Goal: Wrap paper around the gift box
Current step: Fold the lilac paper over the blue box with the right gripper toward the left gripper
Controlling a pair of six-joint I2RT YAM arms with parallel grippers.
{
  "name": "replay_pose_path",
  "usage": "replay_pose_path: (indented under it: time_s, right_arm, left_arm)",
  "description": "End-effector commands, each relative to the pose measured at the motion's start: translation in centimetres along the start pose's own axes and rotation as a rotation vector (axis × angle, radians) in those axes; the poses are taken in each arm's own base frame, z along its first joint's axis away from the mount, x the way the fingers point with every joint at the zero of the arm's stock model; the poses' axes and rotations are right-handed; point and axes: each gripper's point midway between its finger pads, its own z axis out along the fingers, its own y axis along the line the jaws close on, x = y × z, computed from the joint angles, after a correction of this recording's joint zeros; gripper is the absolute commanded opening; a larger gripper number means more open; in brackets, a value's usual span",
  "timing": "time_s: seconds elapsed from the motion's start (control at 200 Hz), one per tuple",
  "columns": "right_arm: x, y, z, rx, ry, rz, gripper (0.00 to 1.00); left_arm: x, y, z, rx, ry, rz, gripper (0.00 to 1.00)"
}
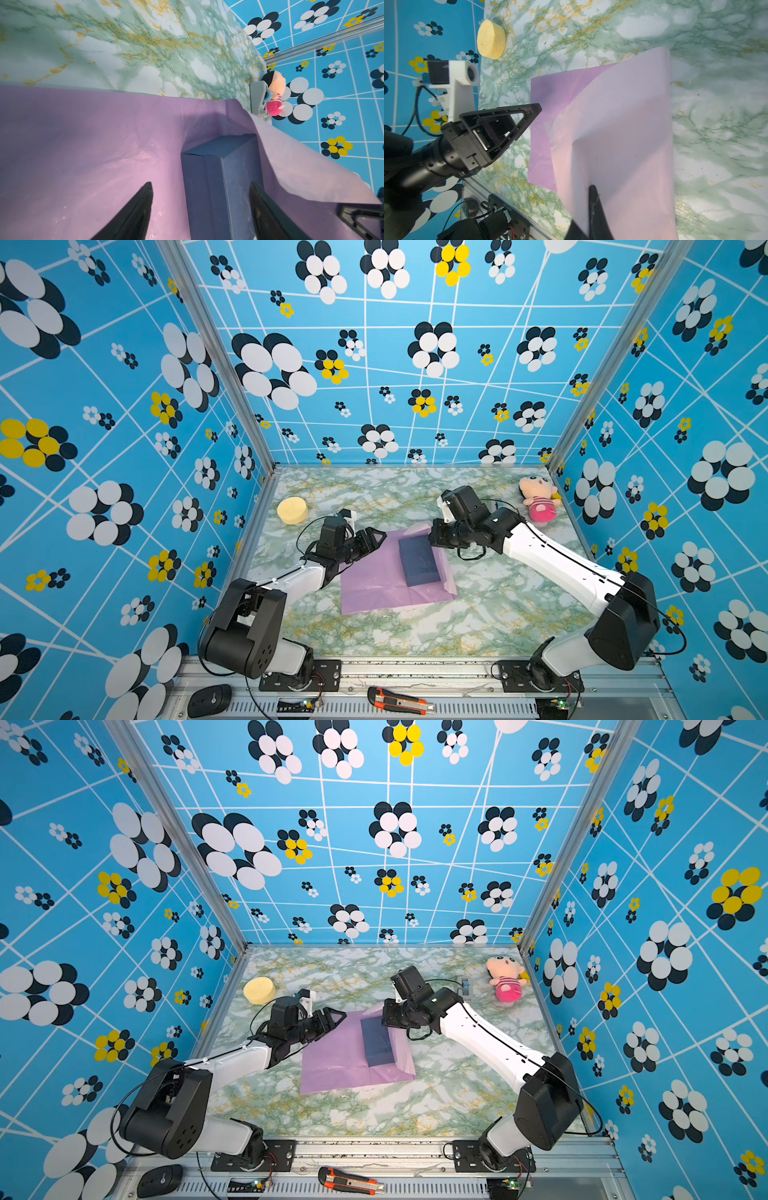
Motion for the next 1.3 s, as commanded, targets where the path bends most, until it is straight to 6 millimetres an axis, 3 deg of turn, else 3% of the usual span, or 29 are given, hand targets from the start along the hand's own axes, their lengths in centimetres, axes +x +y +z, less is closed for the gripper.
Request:
replay_pose_path:
  time_s: [0.0,0.21,0.38,0.805,1.125,1.294]
  right_arm:
    - [-0.6,0.5,1.1,0.043,-0.053,0.021,0.00]
    - [0.5,2.3,3.4,0.025,-0.040,0.013,0.00]
    - [1.7,2.6,5.2,0.041,-0.006,0.004,0.04]
    - [5.0,2.3,8.9,0.002,0.109,0.041,0.31]
    - [6.2,2.1,9.1,-0.019,0.148,0.053,0.41]
    - [6.2,2.1,8.9,-0.019,0.143,0.043,0.39]
  left_arm:
    - [-1.1,-2.4,-0.9,0.104,-0.075,0.012,0.76]
    - [-0.5,-2.2,-1.1,0.108,-0.069,0.019,0.77]
    - [0.4,-2.6,-0.9,0.144,-0.050,0.023,0.78]
    - [2.7,-2.7,1.5,0.170,0.030,0.014,0.80]
    - [3.4,-3.0,3.1,0.191,0.061,0.022,0.77]
    - [4.6,-2.3,4.3,0.095,0.116,0.067,0.70]
